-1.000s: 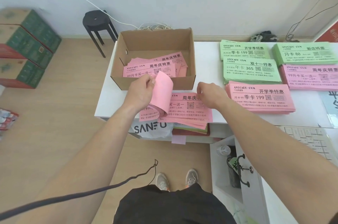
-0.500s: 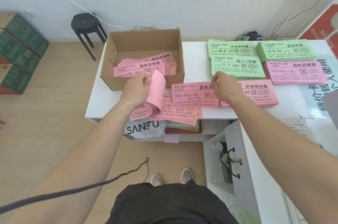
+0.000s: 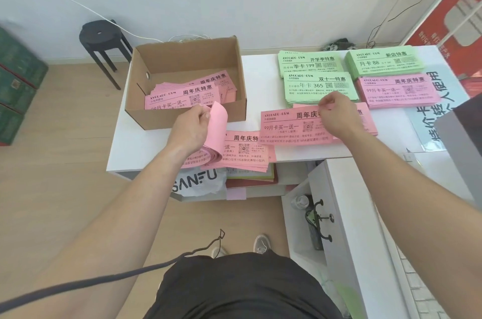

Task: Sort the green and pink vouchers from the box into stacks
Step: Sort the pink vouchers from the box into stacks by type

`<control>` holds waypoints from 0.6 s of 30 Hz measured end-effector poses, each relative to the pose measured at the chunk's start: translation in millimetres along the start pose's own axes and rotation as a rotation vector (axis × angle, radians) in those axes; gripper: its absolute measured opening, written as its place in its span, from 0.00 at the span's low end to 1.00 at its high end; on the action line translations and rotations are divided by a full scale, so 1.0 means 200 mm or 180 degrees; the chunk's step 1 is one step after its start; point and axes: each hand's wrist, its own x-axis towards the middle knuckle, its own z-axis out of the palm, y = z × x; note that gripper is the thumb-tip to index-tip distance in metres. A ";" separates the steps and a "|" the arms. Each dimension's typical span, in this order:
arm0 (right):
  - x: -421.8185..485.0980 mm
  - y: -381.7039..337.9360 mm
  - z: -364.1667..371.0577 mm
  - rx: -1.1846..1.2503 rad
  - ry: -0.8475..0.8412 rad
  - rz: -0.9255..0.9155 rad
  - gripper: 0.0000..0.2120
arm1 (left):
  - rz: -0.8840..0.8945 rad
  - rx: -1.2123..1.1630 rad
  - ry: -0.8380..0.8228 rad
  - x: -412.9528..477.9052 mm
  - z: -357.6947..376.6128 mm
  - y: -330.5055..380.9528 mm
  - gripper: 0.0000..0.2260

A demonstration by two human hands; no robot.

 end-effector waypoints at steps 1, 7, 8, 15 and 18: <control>0.00 0.01 -0.01 -0.0008 0.0034 0.0024 0.06 | -0.0003 -0.0003 0.0001 0.00 0.00 0.00 0.12; -0.01 0.01 0.02 -0.0053 -0.0033 0.0202 0.05 | -0.0013 -0.0096 -0.0005 -0.01 0.01 -0.02 0.12; -0.01 0.01 0.03 0.0024 -0.0163 0.0244 0.05 | -0.0005 -0.0096 -0.0002 -0.02 0.01 -0.02 0.12; -0.08 -0.04 0.22 0.0214 -0.0677 0.0246 0.05 | -0.0122 -0.0172 0.0151 -0.04 -0.02 -0.06 0.12; -0.12 -0.06 0.38 0.0133 -0.0940 0.0129 0.07 | -0.0123 -0.0205 0.0183 -0.05 -0.04 -0.08 0.12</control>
